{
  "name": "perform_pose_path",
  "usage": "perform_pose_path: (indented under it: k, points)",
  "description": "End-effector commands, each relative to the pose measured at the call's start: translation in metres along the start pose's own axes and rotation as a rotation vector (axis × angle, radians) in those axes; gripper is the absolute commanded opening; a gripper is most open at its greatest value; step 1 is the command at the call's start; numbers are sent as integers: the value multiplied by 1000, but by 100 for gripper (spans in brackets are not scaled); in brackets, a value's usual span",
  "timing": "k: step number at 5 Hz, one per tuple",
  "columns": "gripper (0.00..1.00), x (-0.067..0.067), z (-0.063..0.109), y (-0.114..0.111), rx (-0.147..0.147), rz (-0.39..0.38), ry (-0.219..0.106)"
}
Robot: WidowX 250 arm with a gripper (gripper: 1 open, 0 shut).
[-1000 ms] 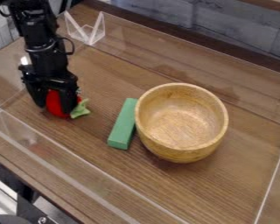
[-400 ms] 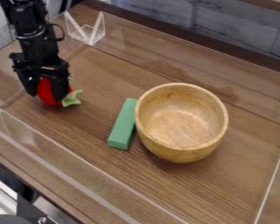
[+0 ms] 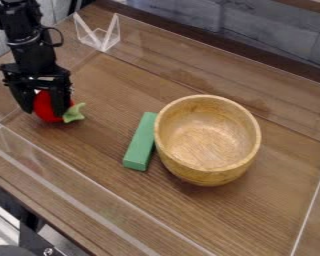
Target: Move the red fruit to the right
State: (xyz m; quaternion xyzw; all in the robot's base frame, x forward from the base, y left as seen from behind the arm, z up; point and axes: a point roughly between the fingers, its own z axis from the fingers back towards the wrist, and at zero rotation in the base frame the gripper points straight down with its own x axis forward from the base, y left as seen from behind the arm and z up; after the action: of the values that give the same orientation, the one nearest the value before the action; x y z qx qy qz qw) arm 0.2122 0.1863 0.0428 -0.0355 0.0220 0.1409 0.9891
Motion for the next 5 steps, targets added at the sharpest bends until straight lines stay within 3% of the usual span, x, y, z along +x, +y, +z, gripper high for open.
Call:
perform_pose_path:
  k: [1,4,5]
  points:
    - [0,5,32,9,35,-90,-74]
    - [0,9,52,8,10,-34,-85]
    - [0,3,52,1,4,60,-90]
